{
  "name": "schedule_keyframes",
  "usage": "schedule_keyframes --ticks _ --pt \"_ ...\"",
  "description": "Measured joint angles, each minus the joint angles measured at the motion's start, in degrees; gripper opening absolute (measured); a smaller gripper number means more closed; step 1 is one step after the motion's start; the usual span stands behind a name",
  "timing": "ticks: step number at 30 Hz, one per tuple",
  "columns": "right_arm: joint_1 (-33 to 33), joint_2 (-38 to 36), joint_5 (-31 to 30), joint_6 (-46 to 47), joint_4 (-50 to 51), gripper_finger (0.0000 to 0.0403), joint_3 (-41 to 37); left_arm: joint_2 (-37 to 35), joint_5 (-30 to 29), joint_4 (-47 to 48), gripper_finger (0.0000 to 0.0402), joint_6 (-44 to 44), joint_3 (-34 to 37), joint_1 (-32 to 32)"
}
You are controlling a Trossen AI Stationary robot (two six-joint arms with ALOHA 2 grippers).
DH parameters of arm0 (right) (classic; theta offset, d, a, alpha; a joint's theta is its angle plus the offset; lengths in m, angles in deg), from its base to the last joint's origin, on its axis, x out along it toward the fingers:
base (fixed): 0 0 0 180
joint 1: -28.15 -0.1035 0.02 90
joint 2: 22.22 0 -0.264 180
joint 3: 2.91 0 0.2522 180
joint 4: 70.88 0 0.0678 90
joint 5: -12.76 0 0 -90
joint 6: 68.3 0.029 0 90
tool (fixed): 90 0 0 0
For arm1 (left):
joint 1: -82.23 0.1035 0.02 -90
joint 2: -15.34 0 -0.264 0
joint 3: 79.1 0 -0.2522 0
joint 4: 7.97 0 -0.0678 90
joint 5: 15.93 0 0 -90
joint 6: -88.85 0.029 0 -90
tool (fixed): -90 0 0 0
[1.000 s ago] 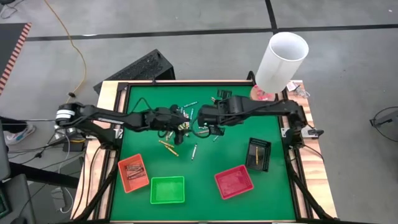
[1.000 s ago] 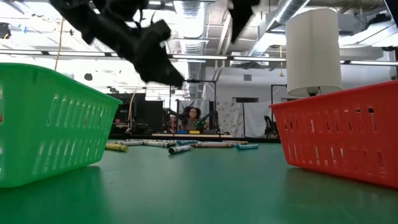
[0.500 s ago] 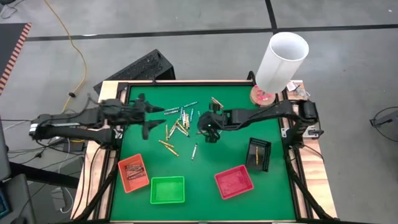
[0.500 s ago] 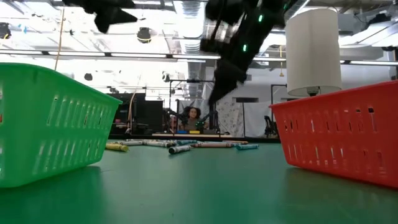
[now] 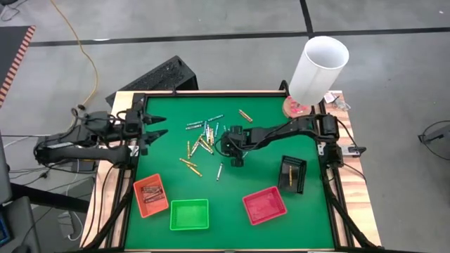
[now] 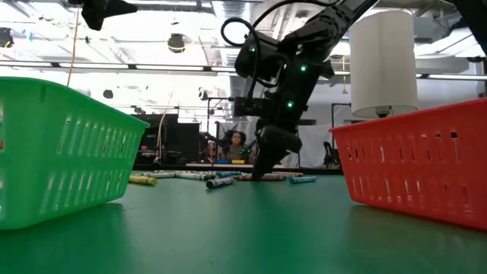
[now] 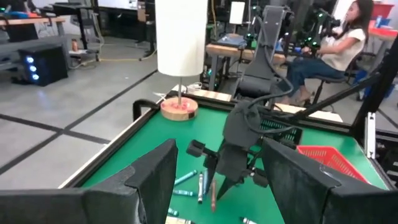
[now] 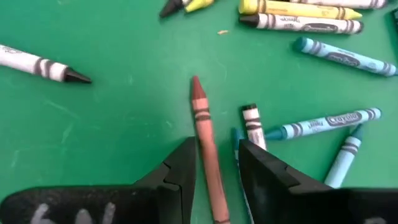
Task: Sort crayons
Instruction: Put the brown crayon into the orange bin
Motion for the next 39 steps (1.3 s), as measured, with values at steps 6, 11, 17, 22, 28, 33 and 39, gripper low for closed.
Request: schedule_keyframes --ticks 6,11,17,22,28,33,39 --pt "-0.1 -0.4 0.0 -0.4 -0.4 0.0134 0.0 -0.9 -2.6 1.7 0.0223 0.4 0.0 0.0" --pt "-0.1 -1.1 -0.1 -0.4 -0.5 0.0134 1.2 -0.9 -2.7 3.2 0.0223 0.3 0.0 0.0" --pt "-0.1 -1.1 0.5 -0.6 -0.4 0.0134 1.5 -0.9 -2.8 3.7 0.0223 0.4 0.0 0.0" --pt "-0.1 -0.8 4.7 -1.0 -2.3 0.0134 1.5 -0.9 -2.8 4.2 0.0223 0.6 0.0 0.0" --pt "0.4 -0.8 4.7 -1.9 -3.8 0.0134 1.5 -0.9 -2.8 4.2 0.0223 0.4 0.0 0.0" --pt "0.9 -0.8 5.8 -1.9 -4.4 0.0134 1.5 -0.9 -2.8 4.4 0.0223 0.2 0.0 0.0" --pt "1.0 -0.6 6.4 -2.5 -5.1 0.0134 1.0 -0.9 -2.8 5.5 0.0223 0.1 0.0 0.0"
